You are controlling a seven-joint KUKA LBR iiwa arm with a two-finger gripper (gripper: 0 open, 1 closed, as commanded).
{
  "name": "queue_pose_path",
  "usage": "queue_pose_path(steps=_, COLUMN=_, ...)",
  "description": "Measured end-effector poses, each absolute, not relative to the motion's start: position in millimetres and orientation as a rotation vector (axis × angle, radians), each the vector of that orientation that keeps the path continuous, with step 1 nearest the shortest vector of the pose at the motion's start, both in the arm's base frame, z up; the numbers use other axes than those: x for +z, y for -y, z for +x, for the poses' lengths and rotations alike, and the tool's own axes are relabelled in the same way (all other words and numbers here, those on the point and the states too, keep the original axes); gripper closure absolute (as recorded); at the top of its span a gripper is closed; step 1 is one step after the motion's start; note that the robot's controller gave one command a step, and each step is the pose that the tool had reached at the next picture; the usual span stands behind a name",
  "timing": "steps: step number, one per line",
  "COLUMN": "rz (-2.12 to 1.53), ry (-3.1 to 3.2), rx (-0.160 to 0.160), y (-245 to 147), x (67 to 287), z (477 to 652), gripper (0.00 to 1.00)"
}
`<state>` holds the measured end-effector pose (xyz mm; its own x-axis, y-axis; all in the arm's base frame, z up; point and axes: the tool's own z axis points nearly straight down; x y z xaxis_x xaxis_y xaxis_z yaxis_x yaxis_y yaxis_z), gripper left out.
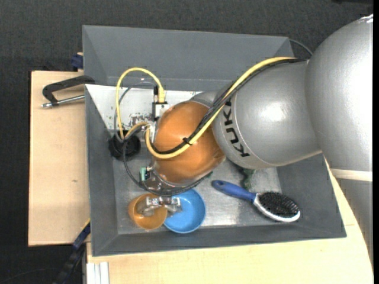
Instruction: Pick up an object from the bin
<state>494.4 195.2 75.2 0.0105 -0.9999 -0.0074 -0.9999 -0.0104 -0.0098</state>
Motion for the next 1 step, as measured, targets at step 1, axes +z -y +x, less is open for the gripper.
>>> queue_pose_path(steps=1, rz=-2.224, ry=-2.206, rx=-0.002, y=-197.5, x=110.3, z=496.2, gripper=1.00)
